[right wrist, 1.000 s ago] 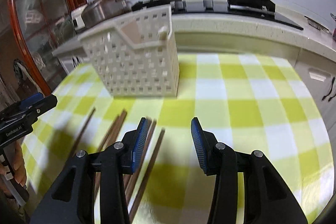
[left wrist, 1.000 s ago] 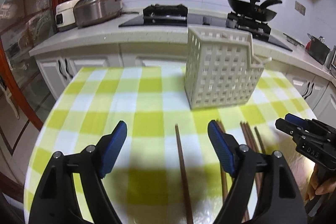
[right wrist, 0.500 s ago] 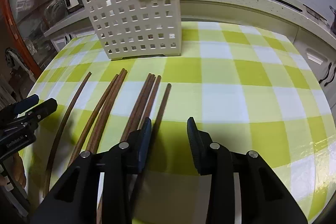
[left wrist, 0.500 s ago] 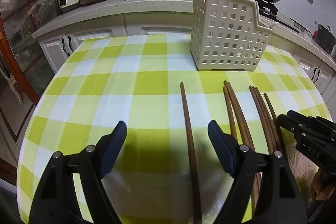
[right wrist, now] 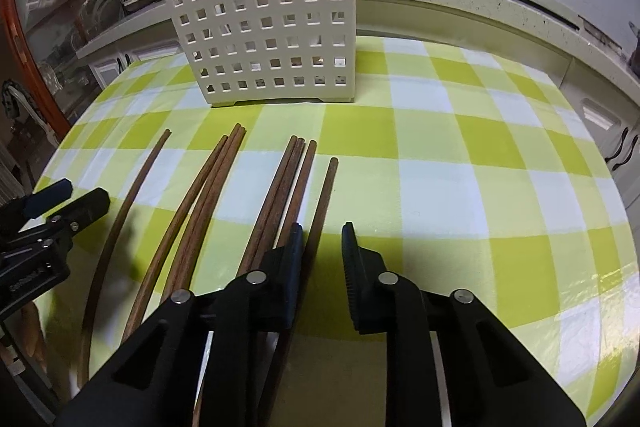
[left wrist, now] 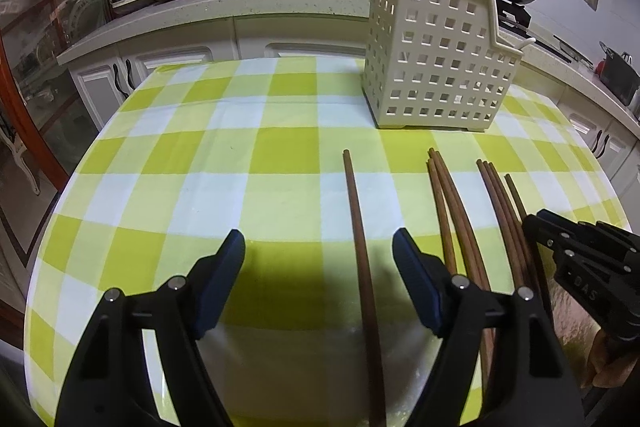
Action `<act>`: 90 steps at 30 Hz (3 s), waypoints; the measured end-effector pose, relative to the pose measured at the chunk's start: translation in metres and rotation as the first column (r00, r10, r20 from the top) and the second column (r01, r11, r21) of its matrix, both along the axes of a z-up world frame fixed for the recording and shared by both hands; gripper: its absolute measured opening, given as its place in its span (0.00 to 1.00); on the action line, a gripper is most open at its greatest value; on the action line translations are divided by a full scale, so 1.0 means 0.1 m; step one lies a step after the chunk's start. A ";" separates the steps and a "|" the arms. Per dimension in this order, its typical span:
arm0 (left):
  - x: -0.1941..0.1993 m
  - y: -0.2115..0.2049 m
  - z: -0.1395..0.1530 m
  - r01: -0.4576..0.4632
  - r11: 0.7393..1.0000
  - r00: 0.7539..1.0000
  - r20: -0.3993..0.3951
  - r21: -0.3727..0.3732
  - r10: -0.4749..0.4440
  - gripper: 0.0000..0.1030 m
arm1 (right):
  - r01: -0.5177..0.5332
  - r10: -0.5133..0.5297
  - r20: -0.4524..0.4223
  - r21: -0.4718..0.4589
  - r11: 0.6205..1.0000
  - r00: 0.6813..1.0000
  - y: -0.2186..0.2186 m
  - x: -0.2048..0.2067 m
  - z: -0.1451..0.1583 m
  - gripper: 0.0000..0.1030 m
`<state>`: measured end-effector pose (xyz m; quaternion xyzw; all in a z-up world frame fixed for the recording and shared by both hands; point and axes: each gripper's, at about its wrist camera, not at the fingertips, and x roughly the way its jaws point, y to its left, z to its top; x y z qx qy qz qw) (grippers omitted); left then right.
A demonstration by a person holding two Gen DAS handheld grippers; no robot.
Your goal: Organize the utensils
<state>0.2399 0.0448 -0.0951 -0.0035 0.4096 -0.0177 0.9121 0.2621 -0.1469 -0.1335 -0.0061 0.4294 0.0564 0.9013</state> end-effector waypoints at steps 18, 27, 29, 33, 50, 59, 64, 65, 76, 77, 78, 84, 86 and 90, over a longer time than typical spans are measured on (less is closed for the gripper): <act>-0.02 -0.12 -0.04 0.021 1.000 1.000 -0.020 0.005 -0.021 0.68 | -0.073 0.074 -0.006 0.091 0.993 0.997 -0.33 -0.11 -0.02 0.05; 0.14 -0.05 -0.09 0.006 0.998 0.998 -0.057 -0.063 -0.010 0.46 | -0.150 0.150 -0.003 -0.032 0.988 0.989 -0.19 -0.10 0.00 0.05; 0.20 -0.05 -0.10 0.012 0.998 0.998 -0.066 -0.066 -0.016 0.41 | -0.148 0.148 0.003 -0.029 0.989 0.989 -0.20 -0.10 -0.01 0.05; 0.32 -0.16 -0.11 0.031 0.999 0.997 -0.075 -0.026 -0.033 0.31 | -0.151 0.151 -0.001 -0.039 0.988 0.988 -0.19 -0.08 -0.01 0.05; 0.35 -0.27 -0.21 0.065 0.998 0.996 -0.063 0.025 -0.063 0.06 | -0.188 0.188 0.011 -0.024 0.982 0.982 -0.21 -0.05 -0.01 0.05; 0.15 -0.24 0.15 0.080 0.997 0.996 0.028 -0.011 -0.080 0.06 | -0.195 0.187 0.107 0.064 0.979 0.976 -0.31 -0.17 0.29 0.05; 0.04 -0.24 0.29 0.089 0.996 0.995 0.057 -0.025 -0.087 0.06 | -0.187 0.174 0.149 0.076 0.980 0.973 -0.30 -0.26 0.43 0.05; 0.01 -0.24 0.33 0.089 0.996 0.994 0.067 -0.028 -0.087 0.06 | -0.184 0.170 0.158 0.080 0.980 0.973 -0.31 -0.27 0.46 0.05; -0.27 -0.28 0.67 0.102 0.995 0.981 0.166 -0.020 -0.097 0.06 | -0.167 0.140 0.242 0.094 0.981 0.960 -0.40 -0.42 0.77 0.05; -0.29 -0.29 0.70 0.103 0.994 0.980 0.174 -0.020 -0.098 0.06 | -0.167 0.140 0.250 0.090 0.982 0.958 -0.41 -0.44 0.80 0.05; -0.30 -0.30 0.72 0.105 0.994 0.979 0.179 -0.020 -0.099 0.06 | -0.167 0.140 0.256 0.087 0.982 0.957 -0.41 -0.45 0.81 0.05; -0.41 -0.33 0.85 0.108 0.994 0.971 0.216 -0.011 -0.103 0.06 | -0.165 0.137 0.281 0.079 0.983 0.950 -0.40 -0.52 0.90 0.05; -0.44 -0.33 0.88 0.107 0.994 0.968 0.228 -0.011 -0.102 0.06 | -0.166 0.136 0.293 0.079 0.983 0.946 -0.41 -0.56 0.94 0.05; -0.52 -0.34 0.96 0.108 0.994 0.963 0.250 -0.007 -0.103 0.06 | -0.170 0.137 0.321 0.076 0.983 0.937 -0.42 -0.63 1.03 0.05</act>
